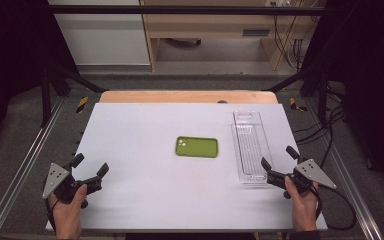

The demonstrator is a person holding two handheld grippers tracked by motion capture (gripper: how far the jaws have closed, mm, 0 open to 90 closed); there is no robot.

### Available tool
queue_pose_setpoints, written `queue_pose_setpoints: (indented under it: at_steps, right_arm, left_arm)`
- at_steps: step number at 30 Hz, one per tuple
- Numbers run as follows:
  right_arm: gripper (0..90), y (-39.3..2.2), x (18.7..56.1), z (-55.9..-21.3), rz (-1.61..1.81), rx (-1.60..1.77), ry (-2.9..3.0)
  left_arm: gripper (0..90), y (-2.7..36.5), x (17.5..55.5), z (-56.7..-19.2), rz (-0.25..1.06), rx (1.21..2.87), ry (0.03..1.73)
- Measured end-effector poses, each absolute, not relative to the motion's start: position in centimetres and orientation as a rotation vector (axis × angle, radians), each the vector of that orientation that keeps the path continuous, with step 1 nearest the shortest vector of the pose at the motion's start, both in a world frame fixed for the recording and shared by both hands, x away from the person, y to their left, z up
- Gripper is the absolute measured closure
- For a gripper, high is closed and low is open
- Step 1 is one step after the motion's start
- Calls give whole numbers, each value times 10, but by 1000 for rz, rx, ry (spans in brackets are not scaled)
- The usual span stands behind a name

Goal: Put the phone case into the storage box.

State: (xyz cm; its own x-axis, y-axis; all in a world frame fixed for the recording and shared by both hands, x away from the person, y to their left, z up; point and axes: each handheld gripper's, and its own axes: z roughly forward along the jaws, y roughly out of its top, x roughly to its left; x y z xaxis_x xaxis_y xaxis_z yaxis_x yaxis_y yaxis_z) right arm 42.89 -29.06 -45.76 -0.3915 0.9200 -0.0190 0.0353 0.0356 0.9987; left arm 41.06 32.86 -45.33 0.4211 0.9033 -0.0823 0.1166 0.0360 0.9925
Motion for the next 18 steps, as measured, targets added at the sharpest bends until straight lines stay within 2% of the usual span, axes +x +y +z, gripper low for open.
queue_pose_setpoints:
  at_steps: [4, 11, 12, 18]
  right_arm:
    - [36, -292, 427, -459, 1449, 1010, 1547]
    - [35, -291, 427, -458, 1449, 1012, 1547]
    - [36, -291, 426, -459, 1447, 1020, 1550]
    - [36, -289, 425, -459, 1448, 1014, 1561]
  left_arm:
    - [31, 311, 413, -452, 724, 1491, 980]
    - [31, 275, 422, -450, 713, 1606, 919]
    - [31, 265, 425, -455, 732, 1663, 931]
    - [33, 246, 431, -462, 674, 1733, 934]
